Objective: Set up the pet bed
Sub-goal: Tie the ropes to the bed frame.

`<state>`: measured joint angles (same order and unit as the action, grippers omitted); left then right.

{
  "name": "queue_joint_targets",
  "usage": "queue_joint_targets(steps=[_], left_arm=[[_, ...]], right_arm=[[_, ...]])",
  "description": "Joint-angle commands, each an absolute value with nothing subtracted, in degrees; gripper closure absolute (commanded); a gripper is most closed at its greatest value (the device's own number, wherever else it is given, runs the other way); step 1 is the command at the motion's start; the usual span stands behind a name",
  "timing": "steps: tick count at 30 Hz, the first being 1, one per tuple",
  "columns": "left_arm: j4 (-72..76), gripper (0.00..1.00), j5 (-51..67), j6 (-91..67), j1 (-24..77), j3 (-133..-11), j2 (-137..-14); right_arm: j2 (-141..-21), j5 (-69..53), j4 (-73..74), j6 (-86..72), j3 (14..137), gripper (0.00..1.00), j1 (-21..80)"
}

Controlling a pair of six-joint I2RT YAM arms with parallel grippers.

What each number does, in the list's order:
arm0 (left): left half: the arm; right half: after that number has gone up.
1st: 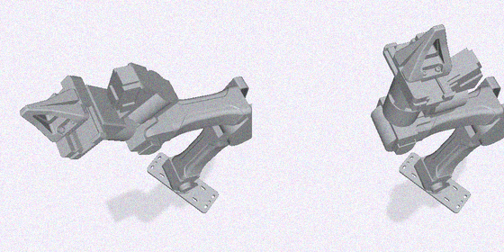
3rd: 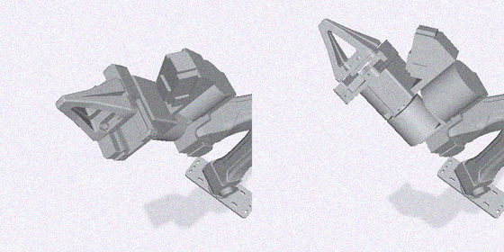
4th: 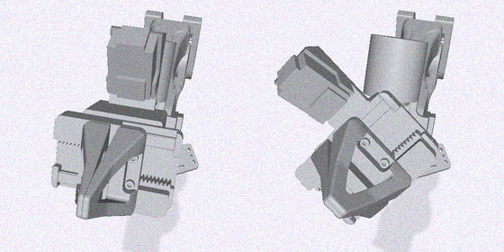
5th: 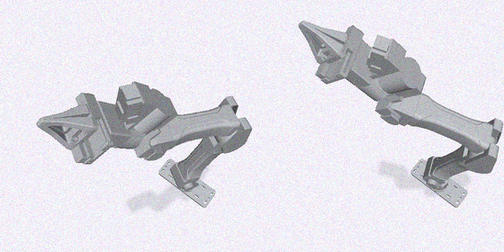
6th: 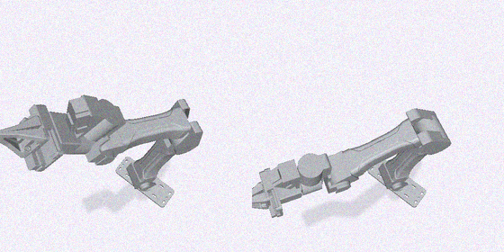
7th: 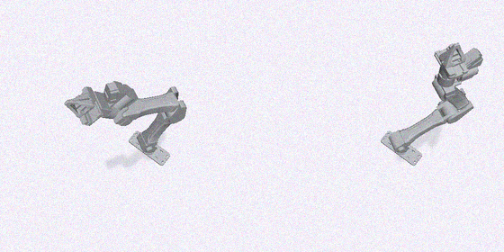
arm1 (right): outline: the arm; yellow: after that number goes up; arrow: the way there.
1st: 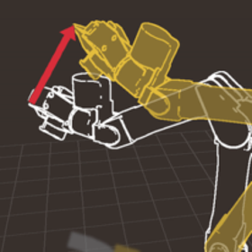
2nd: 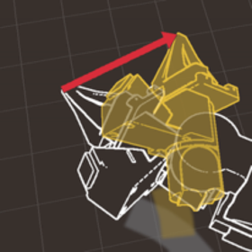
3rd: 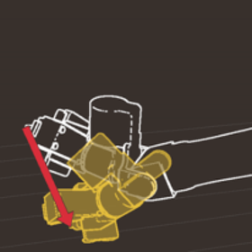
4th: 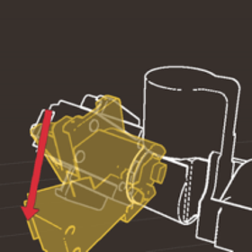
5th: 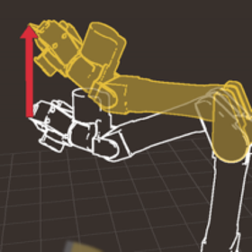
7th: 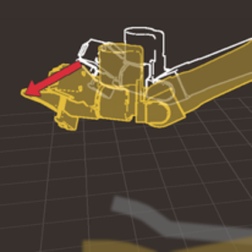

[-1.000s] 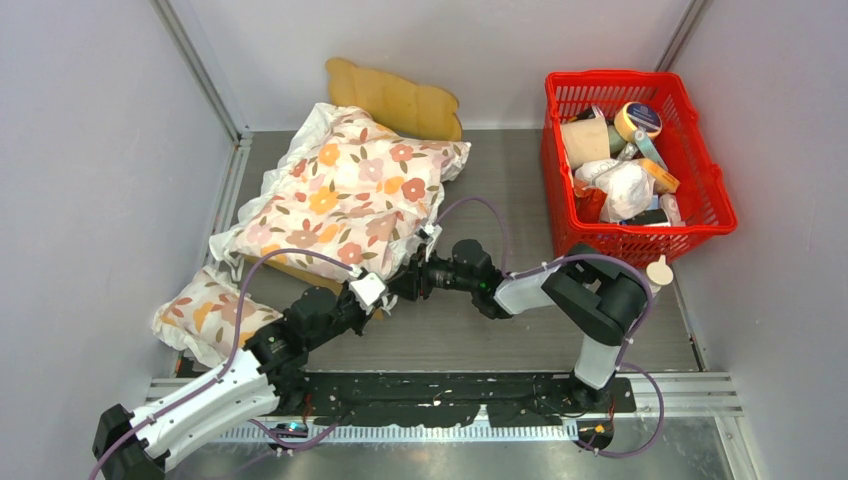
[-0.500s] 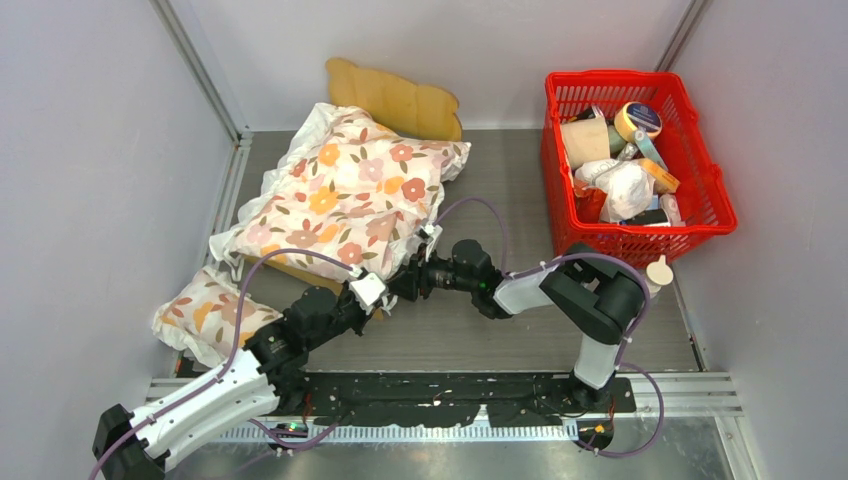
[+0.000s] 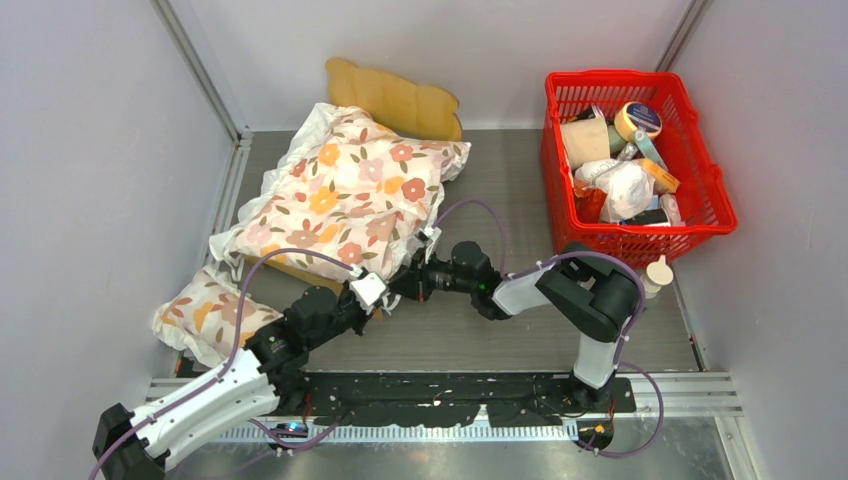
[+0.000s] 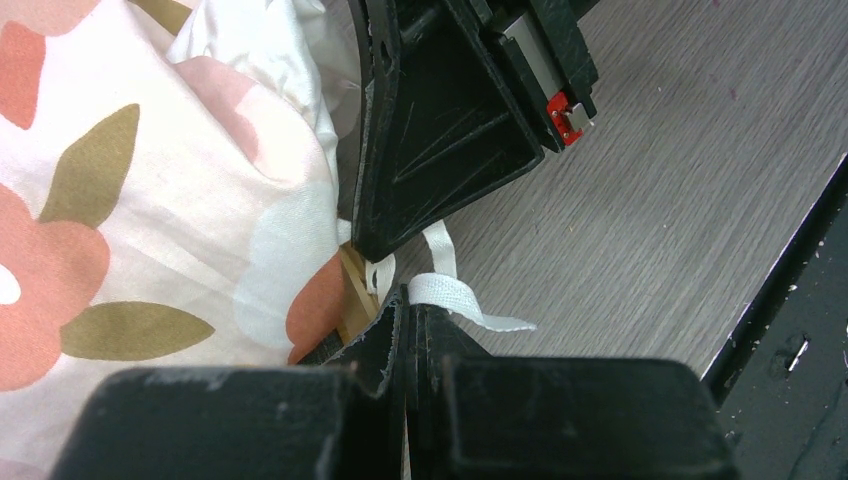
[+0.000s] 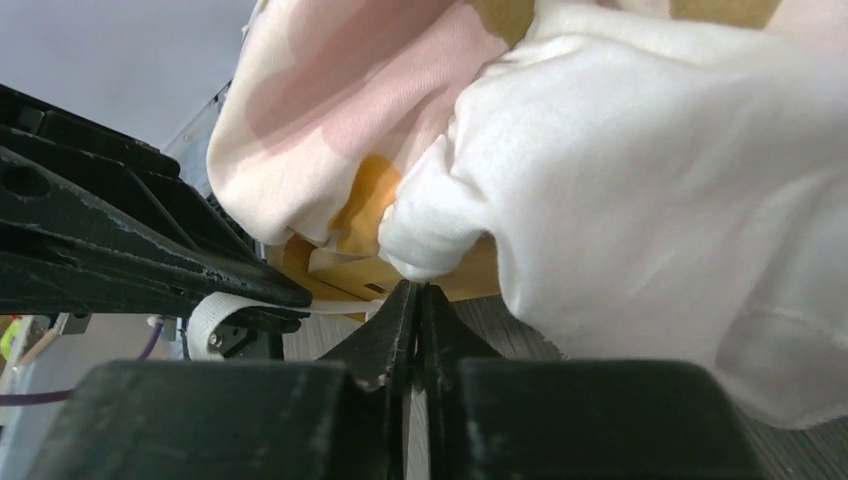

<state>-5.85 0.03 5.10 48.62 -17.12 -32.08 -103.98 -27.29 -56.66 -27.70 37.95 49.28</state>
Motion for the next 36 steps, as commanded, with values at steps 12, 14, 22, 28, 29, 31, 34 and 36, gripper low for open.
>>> queue_joint_targets(steps=[12, 14, 22, 28, 29, 31, 34, 36], left_arm=[[0.9, 1.0, 0.5, 4.0, 48.8, -19.4, -30.9], [0.6, 1.0, -0.8, 3.7, 48.8, -18.9, -29.8], [-1.2, 1.0, -3.0, 2.6, 48.8, -17.9, -27.6], [-0.5, 1.0, -3.0, 2.6, 48.8, -18.1, -29.3], [-0.4, 1.0, -3.0, 2.5, 48.8, -18.2, -29.7], [-0.4, 1.0, -2.8, 2.4, 48.8, -18.2, -30.3], [0.4, 1.0, -2.6, 2.4, 48.8, -18.3, -30.7], [1.3, 1.0, -2.7, 2.4, 48.8, -18.1, -30.6]], right_arm=[[-91.5, 12.5, -24.3, -25.9, 44.3, 0.95, 60.9], [-92.5, 15.2, -22.3, -26.1, 46.3, 0.95, 62.0], [-95.9, 25.0, -14.9, -28.3, 53.0, 0.95, 64.7], [-95.5, 27.2, -13.7, -27.8, 54.6, 0.95, 65.9], [-95.7, 28.1, -12.4, -27.7, 54.9, 0.95, 66.0], [-96.1, 28.9, -10.9, -27.7, 55.8, 0.95, 66.4], [-96.8, 30.4, -8.5, -28.9, 57.3, 0.95, 67.3], [-96.9, 32.0, -6.6, -29.4, 58.4, 0.95, 68.2]])
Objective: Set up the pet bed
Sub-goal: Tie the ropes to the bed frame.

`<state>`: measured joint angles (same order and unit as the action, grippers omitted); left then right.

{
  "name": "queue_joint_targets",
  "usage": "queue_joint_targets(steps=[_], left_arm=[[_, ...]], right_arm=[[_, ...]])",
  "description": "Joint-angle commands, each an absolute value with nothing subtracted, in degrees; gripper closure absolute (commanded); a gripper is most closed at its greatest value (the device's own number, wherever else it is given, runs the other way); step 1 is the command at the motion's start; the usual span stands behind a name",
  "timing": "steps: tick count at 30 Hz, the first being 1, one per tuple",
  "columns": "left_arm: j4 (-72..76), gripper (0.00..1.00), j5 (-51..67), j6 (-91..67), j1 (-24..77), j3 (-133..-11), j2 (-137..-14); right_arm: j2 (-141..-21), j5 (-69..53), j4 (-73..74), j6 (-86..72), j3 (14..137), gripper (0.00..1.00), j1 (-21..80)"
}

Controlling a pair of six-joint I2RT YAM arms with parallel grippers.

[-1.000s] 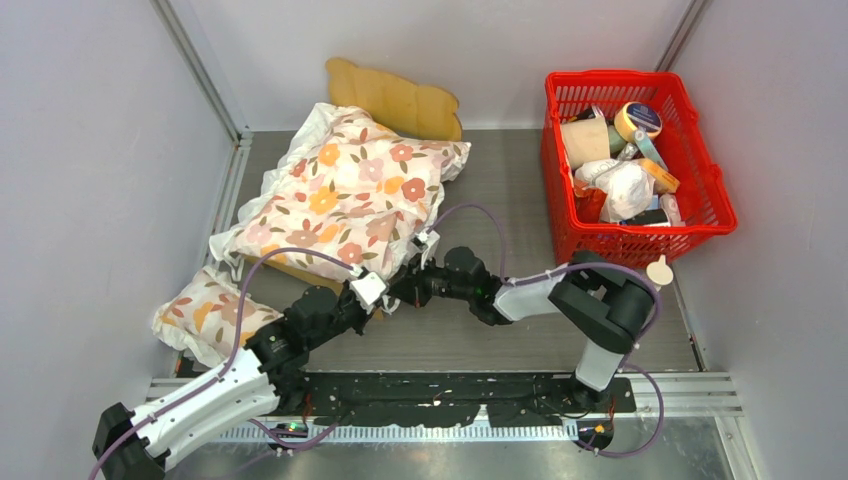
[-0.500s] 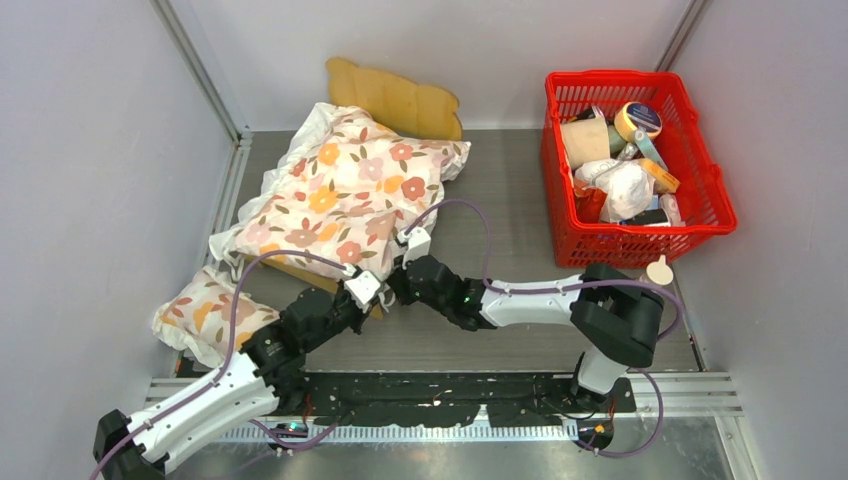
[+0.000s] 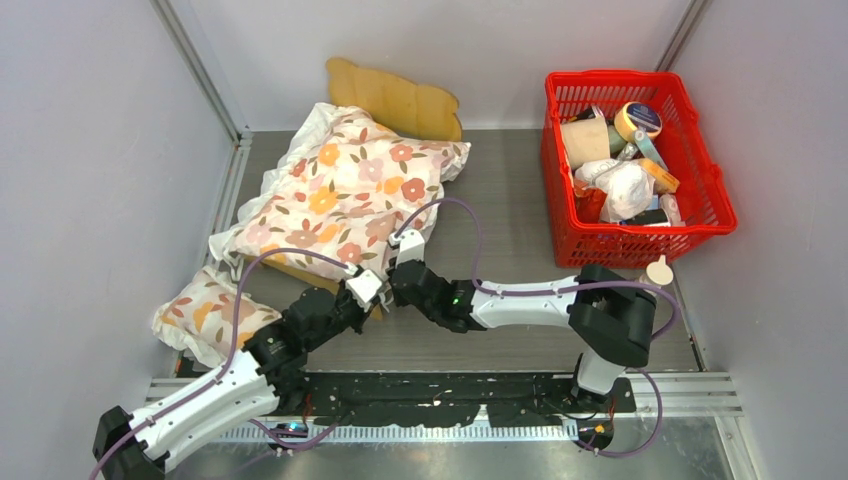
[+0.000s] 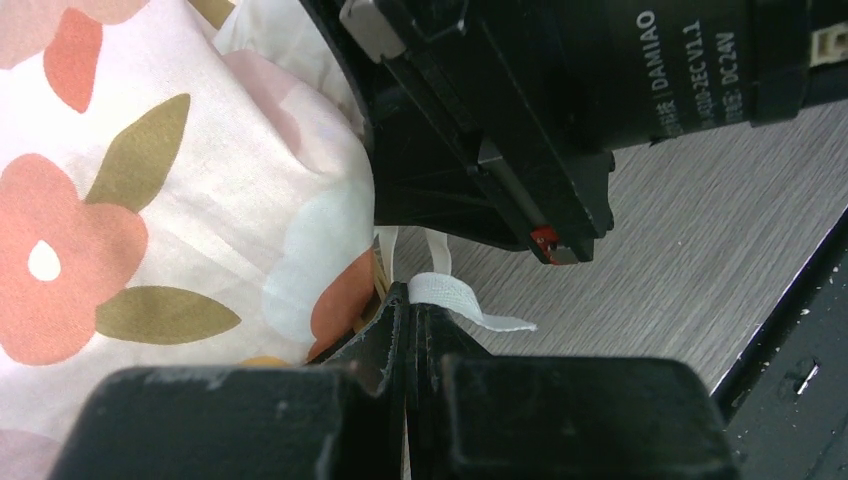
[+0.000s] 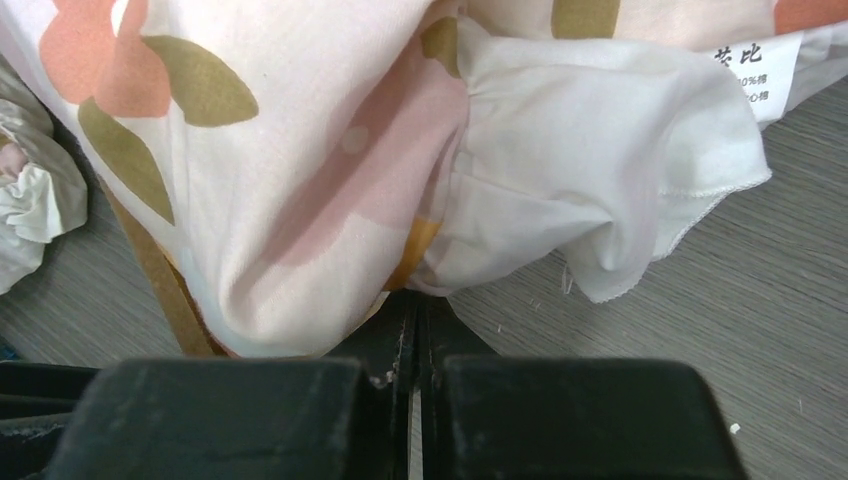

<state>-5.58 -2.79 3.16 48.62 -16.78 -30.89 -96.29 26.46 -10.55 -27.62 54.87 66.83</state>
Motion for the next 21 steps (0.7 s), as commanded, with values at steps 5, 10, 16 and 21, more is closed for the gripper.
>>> queue_joint_targets(steps=[5, 10, 16, 21], left_arm=[[1.5, 1.0, -2.9, 2.2, 48.8, -17.8, -30.3], [2.2, 1.0, -2.9, 1.8, 48.8, -17.2, -30.0], [2.7, 1.0, -2.5, 1.5, 48.8, -16.9, -29.8], [2.5, 1.0, -2.9, 2.1, 48.8, -17.0, -29.8]], right_arm=[[-98.4, 35.9, 2.3, -31.5, 64.2, 0.95, 69.4], [-101.1, 37.6, 6.7, -33.5, 67.4, 0.95, 70.0], [-102.3, 42.7, 11.7, -35.3, 69.5, 0.95, 70.6], [-100.5, 39.3, 8.3, -33.2, 68.2, 0.95, 71.2]])
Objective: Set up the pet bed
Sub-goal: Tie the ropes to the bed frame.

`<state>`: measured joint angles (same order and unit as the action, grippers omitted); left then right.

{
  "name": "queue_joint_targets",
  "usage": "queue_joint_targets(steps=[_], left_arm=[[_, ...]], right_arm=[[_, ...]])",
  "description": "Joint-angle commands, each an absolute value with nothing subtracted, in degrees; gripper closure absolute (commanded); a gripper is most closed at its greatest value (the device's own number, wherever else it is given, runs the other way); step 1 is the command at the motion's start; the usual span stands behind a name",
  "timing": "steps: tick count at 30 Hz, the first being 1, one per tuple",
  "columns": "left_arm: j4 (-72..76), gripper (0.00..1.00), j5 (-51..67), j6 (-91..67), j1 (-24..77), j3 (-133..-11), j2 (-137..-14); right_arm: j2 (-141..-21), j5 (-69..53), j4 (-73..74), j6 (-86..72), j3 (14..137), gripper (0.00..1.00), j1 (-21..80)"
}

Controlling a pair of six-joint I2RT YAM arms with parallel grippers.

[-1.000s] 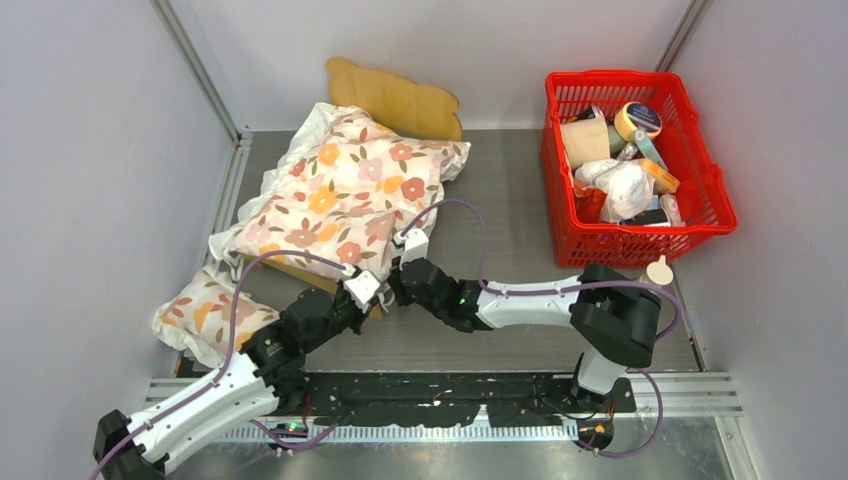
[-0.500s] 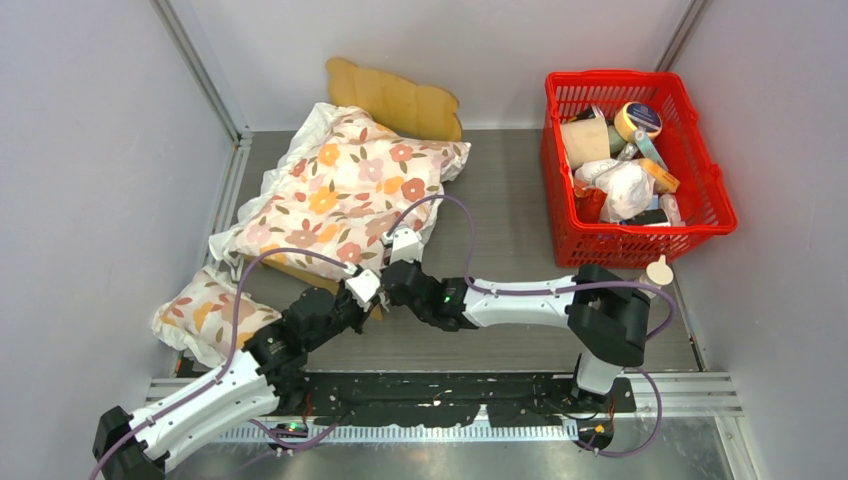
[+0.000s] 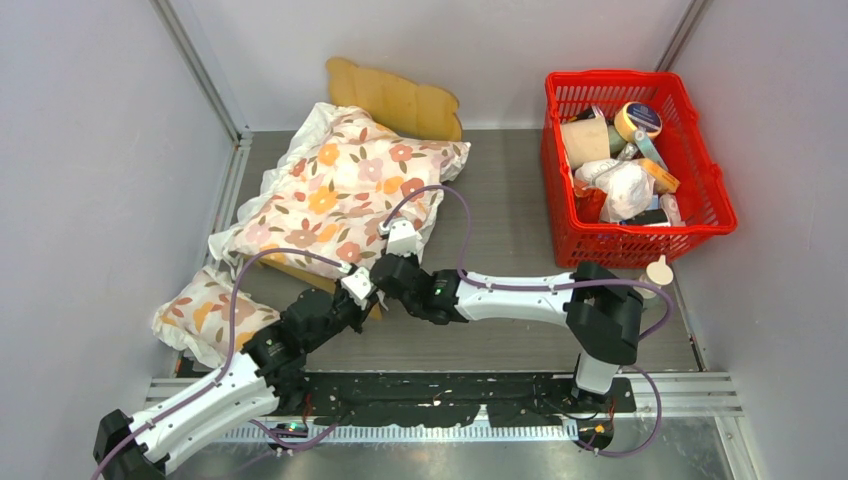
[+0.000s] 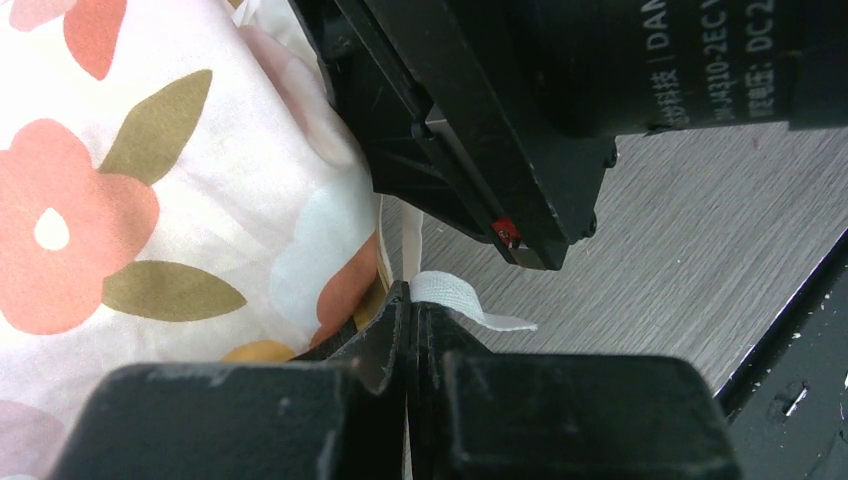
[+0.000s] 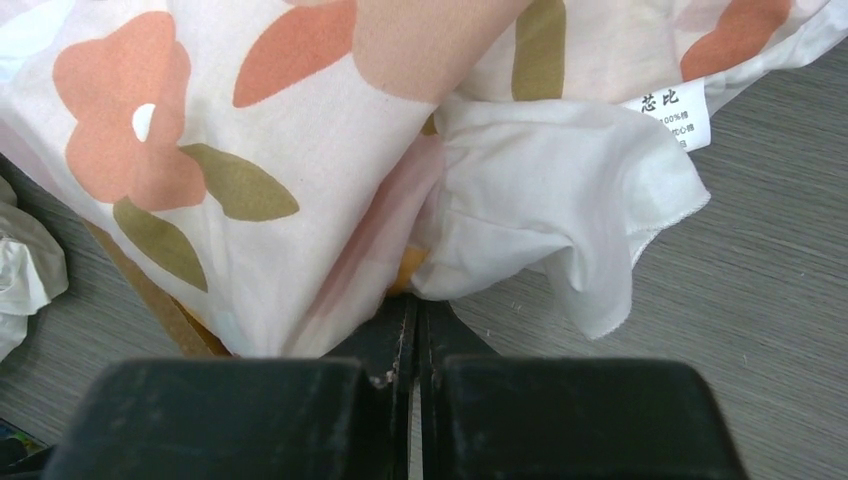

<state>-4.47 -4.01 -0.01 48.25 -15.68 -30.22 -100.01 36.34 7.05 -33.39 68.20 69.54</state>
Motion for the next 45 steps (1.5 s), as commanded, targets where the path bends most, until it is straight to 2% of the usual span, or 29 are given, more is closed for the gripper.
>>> queue_joint_targets(steps=[1, 5, 17, 20, 25, 38, 43, 45], left_arm=[[2.4, 1.0, -3.0, 2.1, 48.8, -17.0, -29.8], [2.3, 1.0, -3.1, 2.1, 48.8, -17.1, -30.0], [2.1, 1.0, -3.9, 2.7, 48.8, -17.0, -30.0], [2.0, 1.0, -4.2, 2.9, 48.8, -16.8, -29.8], [1.7, 1.0, -4.5, 2.9, 48.8, -16.8, -29.5], [-2.7, 1.0, -5.6, 2.1, 48.8, -18.7, -26.4], [-10.0, 0.9, -6.5, -1.2, 48.8, -22.5, -23.5], [-11.9, 0.96, -6.8, -2.2, 48.8, -22.9, -22.0]], right_arm=[[-99.9, 37.8, 6.6, -33.1, 67.5, 0.94, 71.3], [-99.5, 33.4, 3.0, -32.5, 66.5, 0.85, 71.6], [-96.4, 30.2, -2.5, -34.1, 62.3, 0.68, 71.7], [-94.4, 30.0, -3.0, -32.8, 61.1, 0.53, 71.7], [-91.6, 30.1, -5.9, -31.5, 58.3, 0.34, 71.7], [-83.3, 28.0, -14.6, -33.8, 48.3, 0.43, 69.8], [-83.2, 27.6, -15.5, -36.0, 46.3, 0.49, 69.8], [-82.9, 28.4, -16.0, -36.7, 45.5, 0.49, 69.5]])
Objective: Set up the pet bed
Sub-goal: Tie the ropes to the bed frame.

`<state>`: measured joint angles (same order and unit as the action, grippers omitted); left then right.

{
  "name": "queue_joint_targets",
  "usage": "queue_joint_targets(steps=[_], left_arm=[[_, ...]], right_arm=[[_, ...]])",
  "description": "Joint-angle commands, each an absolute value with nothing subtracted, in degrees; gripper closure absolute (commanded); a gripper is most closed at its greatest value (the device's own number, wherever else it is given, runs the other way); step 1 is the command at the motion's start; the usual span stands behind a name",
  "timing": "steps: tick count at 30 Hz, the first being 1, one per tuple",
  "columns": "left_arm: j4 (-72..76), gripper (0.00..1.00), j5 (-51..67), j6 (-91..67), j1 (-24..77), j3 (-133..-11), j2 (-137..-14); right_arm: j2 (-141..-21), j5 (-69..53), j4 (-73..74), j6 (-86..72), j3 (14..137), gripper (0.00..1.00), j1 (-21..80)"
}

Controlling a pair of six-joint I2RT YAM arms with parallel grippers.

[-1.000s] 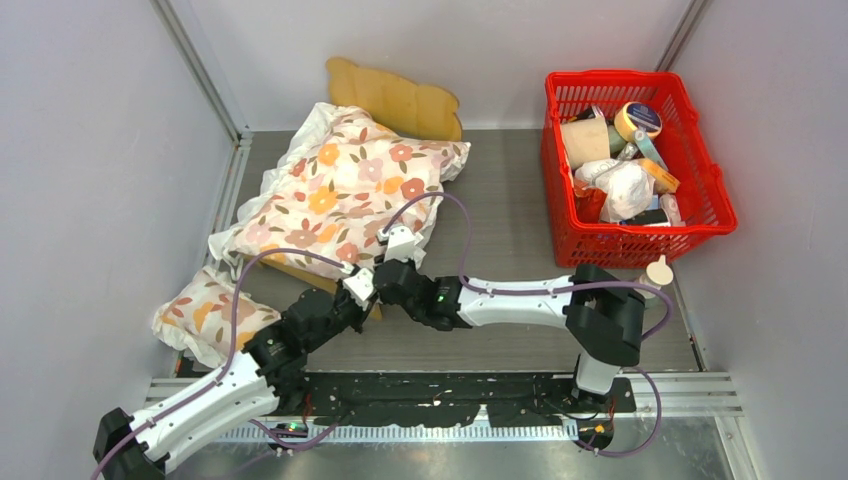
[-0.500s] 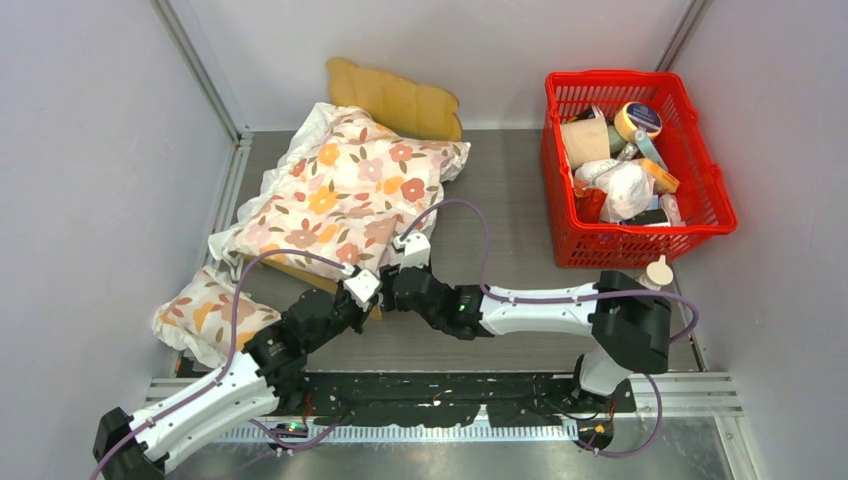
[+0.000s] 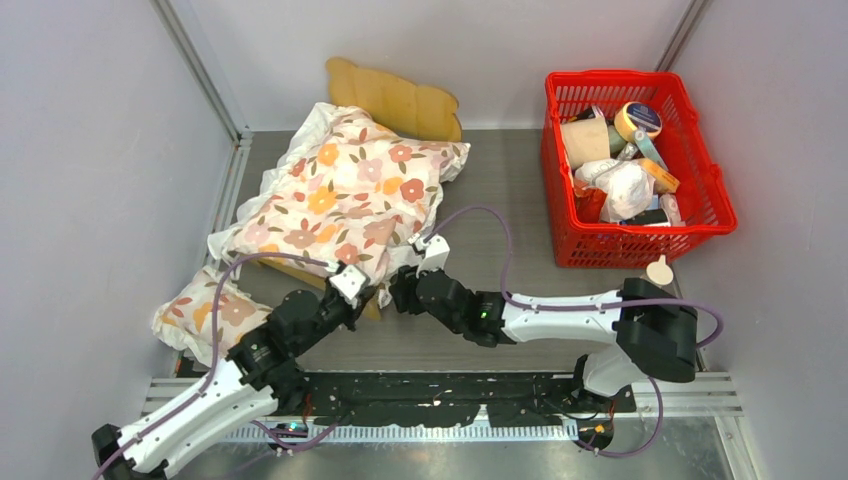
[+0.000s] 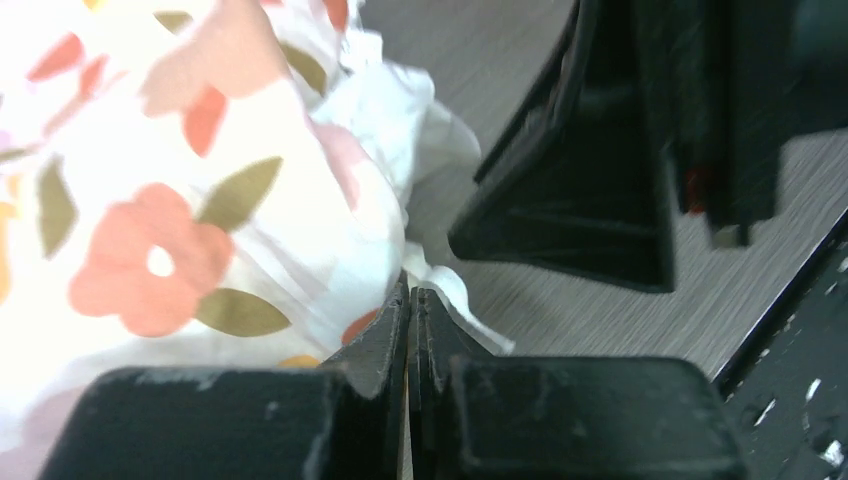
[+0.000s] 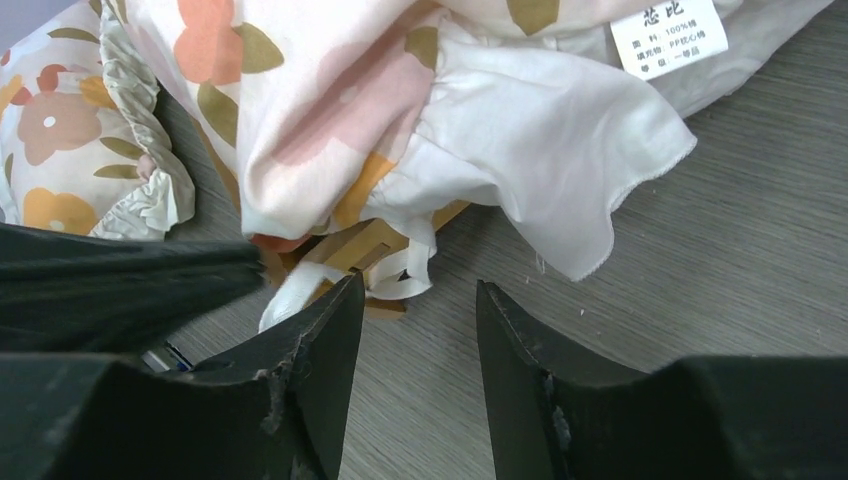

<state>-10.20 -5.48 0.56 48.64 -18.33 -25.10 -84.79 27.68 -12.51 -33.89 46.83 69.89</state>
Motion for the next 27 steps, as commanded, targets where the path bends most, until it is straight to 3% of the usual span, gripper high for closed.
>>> queue_joint_targets(steps=[1, 6, 9, 13, 16, 21, 27], left_arm=[[-11.8, 0.99, -6.7, -2.2, 48.8, -22.3, -20.9], [-11.4, 1.0, -7.1, -4.0, 48.8, -20.6, -18.2], [-12.1, 0.9, -9.3, -7.4, 48.8, -21.4, -17.7], [-12.8, 0.91, -13.3, -10.7, 48.8, -22.8, -19.0], [-14.7, 0.8, -15.9, -14.8, 48.8, -25.4, -21.9], [-17.5, 0.8, -12.1, -15.2, 48.8, -28.5, -27.8], [-19.8, 0.71, -13.4, -15.0, 48.8, -29.7, -29.2]], right_arm=[[-82.7, 28.5, -16.5, -37.6, 44.7, 0.49, 69.1], [-82.5, 22.9, -23.5, -40.1, 40.9, 0.56, 65.8], [-83.6, 19.2, -25.2, -40.9, 39.7, 0.57, 63.6], [-86.2, 15.3, -30.7, -42.2, 37.6, 0.58, 61.9], [-88.7, 11.1, -38.5, -41.5, 36.7, 0.59, 60.5], [-92.9, 7.0, -45.6, -45.0, 36.3, 0.62, 58.0], [-96.0, 6.7, -51.8, -53.9, 35.4, 0.62, 57.0]])
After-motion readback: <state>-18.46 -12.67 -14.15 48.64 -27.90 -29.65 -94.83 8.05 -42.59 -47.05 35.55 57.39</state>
